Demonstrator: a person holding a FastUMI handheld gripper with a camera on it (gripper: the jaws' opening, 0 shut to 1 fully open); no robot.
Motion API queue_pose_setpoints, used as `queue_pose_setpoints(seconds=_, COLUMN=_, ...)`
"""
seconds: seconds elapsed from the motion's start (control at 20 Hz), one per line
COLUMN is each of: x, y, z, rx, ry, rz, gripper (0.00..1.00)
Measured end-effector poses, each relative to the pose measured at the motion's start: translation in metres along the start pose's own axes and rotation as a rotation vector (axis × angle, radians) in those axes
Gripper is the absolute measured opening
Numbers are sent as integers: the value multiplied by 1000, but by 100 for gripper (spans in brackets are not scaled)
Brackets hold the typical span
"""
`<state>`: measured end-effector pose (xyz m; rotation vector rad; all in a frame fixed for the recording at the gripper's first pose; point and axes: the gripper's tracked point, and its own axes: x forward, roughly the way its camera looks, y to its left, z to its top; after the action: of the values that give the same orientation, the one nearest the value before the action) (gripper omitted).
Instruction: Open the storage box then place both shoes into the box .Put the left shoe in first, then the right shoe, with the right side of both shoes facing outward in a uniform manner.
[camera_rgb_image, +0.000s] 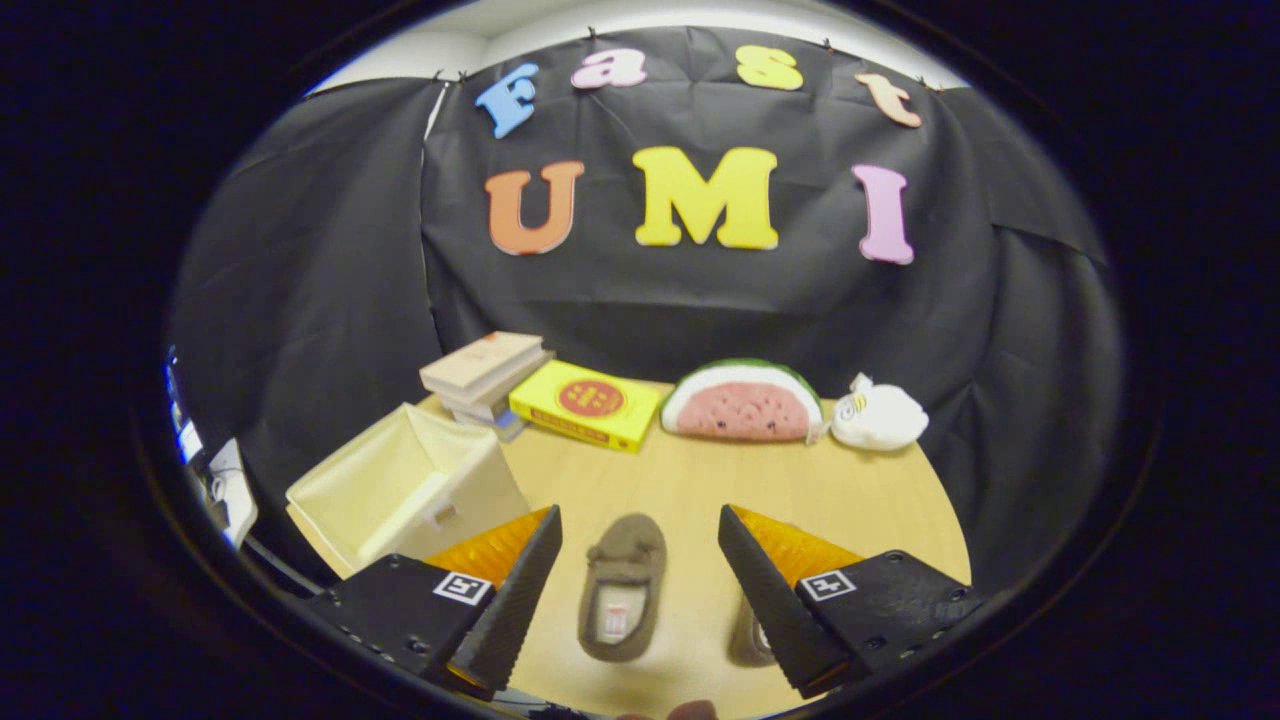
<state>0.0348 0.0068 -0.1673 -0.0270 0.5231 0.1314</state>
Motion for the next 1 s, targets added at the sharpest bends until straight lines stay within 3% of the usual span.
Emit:
queue_pose_setpoints(seconds=0.35, x=72, y=-9, z=-106, rx=56, ry=301, rz=38, gripper=94)
queue_pose_setpoints(seconds=0.55, x=107, y=-5, z=-127, rx=103, ry=382, rz=40, gripper=67)
queue_pose_setpoints(seconds=0.7, x=123, y=-1, z=-142, rx=156, ry=437, rz=41, gripper=36)
queue_pose_setpoints(seconds=0.75, x=124, y=0, z=-144, rx=168, ry=458, rz=40, gripper=31)
queue_pose_setpoints(seconds=0.9, x=124, y=-2, z=-144, rx=201, ry=478, rz=26, gripper=2)
queue_pose_setpoints(seconds=1.0, x=121, y=-2, z=-140, rx=259, ry=483, rz=23, gripper=1)
